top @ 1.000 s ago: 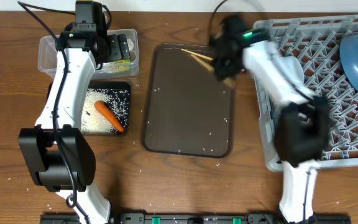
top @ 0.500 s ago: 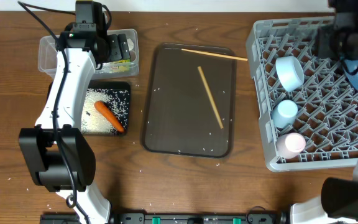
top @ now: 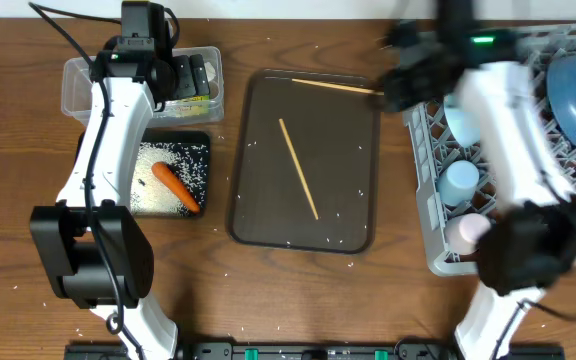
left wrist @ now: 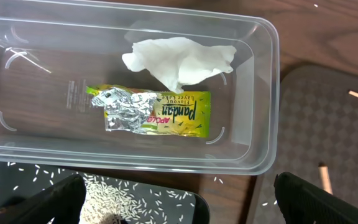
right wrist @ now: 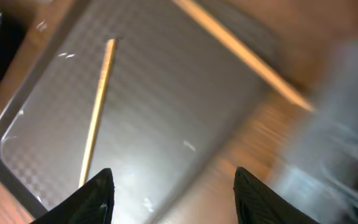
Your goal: Sort waste into correct bins and load items into the dishwasher rack
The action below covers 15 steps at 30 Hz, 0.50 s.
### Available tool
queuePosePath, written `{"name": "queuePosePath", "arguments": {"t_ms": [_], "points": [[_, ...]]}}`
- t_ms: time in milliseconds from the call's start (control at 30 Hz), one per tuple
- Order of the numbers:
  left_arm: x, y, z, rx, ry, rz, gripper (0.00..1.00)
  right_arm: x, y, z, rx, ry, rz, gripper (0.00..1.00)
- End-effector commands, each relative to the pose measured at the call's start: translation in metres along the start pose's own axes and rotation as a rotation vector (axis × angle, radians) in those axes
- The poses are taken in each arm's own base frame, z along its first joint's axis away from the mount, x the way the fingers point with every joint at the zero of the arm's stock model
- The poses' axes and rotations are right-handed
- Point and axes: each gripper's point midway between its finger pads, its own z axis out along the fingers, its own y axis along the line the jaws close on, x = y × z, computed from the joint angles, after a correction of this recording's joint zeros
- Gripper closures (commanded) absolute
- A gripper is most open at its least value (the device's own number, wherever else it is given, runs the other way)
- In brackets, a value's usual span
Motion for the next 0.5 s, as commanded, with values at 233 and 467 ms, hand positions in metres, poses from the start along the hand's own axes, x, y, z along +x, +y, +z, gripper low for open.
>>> {"name": "queuePosePath", "arguments": {"t_ms": [233,467], "points": [[0.0,0.0,-0.003,0.0,-0.004,-0.004,0.02,0.015,0.11,0.154,0.066,0.141,-0.035,0.45],[0.0,0.0,-0.003,0.0,-0.004,-0.004,0.02,0.029,0.136,0.19,0.254,0.146,-0.138,0.48]]}}
